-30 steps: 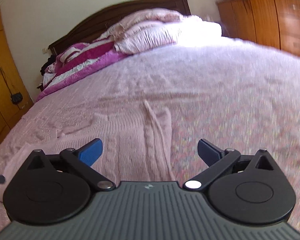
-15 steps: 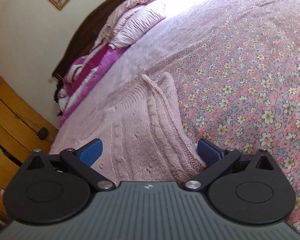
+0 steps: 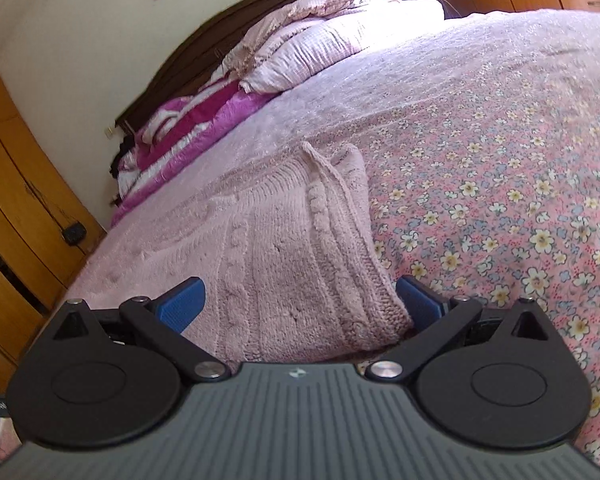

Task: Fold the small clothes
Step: 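Grasp the cardigan sleeve with the right tool and lift it, then fold the held sleeve over the cardigan body with the right tool, then release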

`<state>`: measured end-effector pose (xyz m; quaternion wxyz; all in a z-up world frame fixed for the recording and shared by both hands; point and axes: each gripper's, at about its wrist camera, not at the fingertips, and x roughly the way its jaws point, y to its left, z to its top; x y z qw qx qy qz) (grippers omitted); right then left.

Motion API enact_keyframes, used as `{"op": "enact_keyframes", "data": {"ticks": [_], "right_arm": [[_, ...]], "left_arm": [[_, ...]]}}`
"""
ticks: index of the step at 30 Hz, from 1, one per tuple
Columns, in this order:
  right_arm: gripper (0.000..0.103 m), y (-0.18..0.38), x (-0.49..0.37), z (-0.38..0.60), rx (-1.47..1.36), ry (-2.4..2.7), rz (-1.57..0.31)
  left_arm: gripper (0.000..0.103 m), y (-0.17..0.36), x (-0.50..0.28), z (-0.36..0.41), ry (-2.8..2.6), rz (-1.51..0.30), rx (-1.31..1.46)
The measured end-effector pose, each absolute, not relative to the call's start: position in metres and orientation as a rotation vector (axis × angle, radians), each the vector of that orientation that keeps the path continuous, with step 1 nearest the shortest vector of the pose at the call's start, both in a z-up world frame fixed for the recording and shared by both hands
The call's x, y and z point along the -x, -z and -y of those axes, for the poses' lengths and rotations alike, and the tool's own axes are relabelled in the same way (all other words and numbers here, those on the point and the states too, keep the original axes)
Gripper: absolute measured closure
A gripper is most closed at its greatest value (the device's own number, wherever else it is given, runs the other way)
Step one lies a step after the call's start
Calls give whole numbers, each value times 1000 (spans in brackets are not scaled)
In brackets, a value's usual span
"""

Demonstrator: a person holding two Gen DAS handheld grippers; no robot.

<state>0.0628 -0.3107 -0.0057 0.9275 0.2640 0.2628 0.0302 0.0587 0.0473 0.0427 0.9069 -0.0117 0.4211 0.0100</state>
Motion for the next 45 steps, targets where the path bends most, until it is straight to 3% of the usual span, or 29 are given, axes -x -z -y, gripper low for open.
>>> {"op": "enact_keyframes", "data": {"ticks": [11,18,21,24,45], "right_arm": [[2,7,-86,326,-687,-301,-512],[31,13,-102,331,-723,-213,-521],[56,20,-103,338,-769,-171,-522],[63,24,-102,344,-821,-182,-521],[72,-64,-93,286,-630,-277,-397]], "left_arm": [[15,-40,-63,-45,-34,-878,16],[15,-38,-63,-43,-33,-876,0],[15,-39,-62,-46,-28,-875,8],[15,-40,-60,-48,-26,-877,22],[15,-66,-46,-90,-55,-802,50]]}}
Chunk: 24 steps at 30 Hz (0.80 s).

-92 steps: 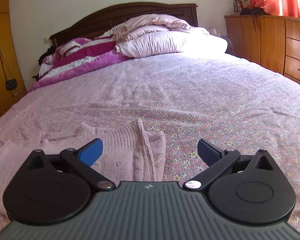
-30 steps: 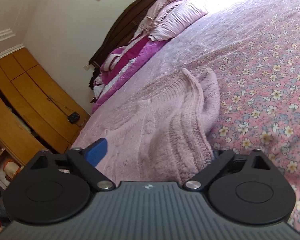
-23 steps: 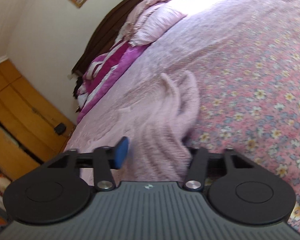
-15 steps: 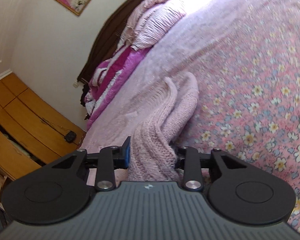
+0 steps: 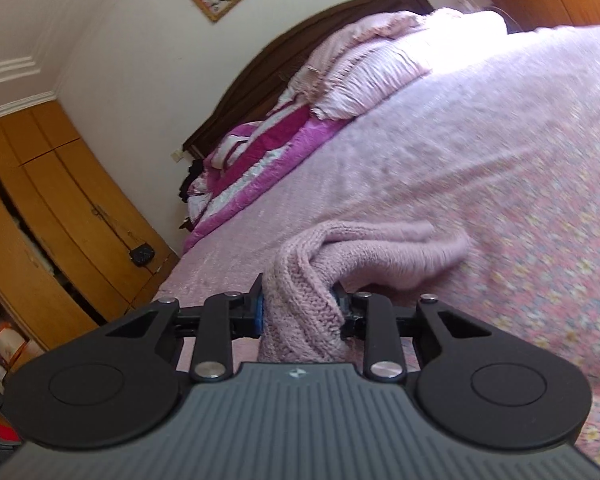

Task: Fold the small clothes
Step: 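Fold the held sleeve over the cardigan body with the right tool, then release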

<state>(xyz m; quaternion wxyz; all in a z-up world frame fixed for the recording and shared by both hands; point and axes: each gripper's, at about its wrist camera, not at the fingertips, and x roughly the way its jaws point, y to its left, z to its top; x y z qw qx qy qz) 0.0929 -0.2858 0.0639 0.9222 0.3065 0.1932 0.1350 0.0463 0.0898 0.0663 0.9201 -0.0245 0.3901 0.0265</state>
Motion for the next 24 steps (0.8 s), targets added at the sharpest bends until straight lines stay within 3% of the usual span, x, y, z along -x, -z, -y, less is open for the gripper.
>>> {"op": "enact_keyframes", "data": {"ticks": [14,24], "right_arm": [[73,-118,-105,184,-566,-471,-387],[73,-93,-122,96,-462,-553,-518]], "left_arm": [[15,-76,-47,-120,-84,-756,88],[15,-61,-41,-140,-100,-788,137]]}}
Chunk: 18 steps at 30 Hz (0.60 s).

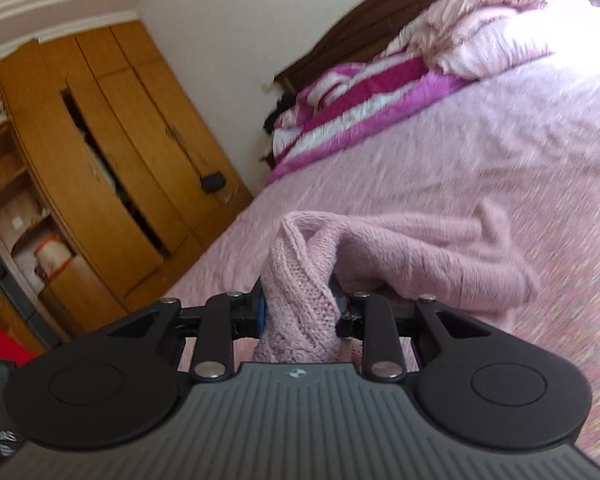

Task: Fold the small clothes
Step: 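Fold the held sleeve over the cardigan body with the right tool, then release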

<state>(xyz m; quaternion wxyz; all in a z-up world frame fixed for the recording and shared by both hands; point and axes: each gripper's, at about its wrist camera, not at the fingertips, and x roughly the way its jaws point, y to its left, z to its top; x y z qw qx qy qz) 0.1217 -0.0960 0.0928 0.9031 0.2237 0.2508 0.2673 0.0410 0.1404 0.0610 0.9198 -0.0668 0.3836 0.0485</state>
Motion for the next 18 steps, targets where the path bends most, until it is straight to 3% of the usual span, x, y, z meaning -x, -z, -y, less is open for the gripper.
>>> {"op": "enact_keyframes", "data": {"ticks": [3,9,18], "right_arm": [[71,-74,-128,81,-460,-566,-591],[51,-53,-122,65,-444,-591,-646],[45,-64,-97,81,-494,-607,-637]], "left_arm": [[15,-59,-38,-146,-118,-782,147],[15,-59,-33,-157,-144,-757,177],[15,-66,-33,-154,-113,-731,192]]}}
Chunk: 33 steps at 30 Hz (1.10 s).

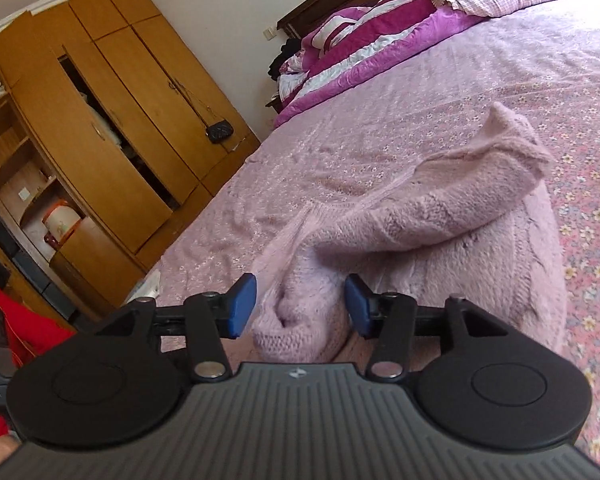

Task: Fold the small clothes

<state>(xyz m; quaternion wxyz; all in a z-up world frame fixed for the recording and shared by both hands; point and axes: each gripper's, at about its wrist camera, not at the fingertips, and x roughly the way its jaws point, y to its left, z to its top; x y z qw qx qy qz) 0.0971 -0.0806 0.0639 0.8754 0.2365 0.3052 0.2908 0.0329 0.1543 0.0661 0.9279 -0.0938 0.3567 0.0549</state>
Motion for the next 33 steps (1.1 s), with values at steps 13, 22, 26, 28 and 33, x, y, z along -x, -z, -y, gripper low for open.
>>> {"op": "enact_keyframes", "data": {"ticks": [13,22,26,28,33], "right_arm": [[34,-82,-49,153,-547,-455,-510],[33,-49,-51,188,-622,-341,-547],[31,-36,-55,197,-654,-319,-557],[31,-32,-56,199,-667,-319,-560],[30,-25,-55,202,-678,-329,-552]], "left_arm": [[15,-96,-66,-121,89,-668,211],[26,-85,-128,-83,141,-647,-28],[34,-74,-145,-66,184,-659,-105],[41,-69,-152,-62,197,-668,-126],[86,-52,-173,-63,208,-735,-100]]}}
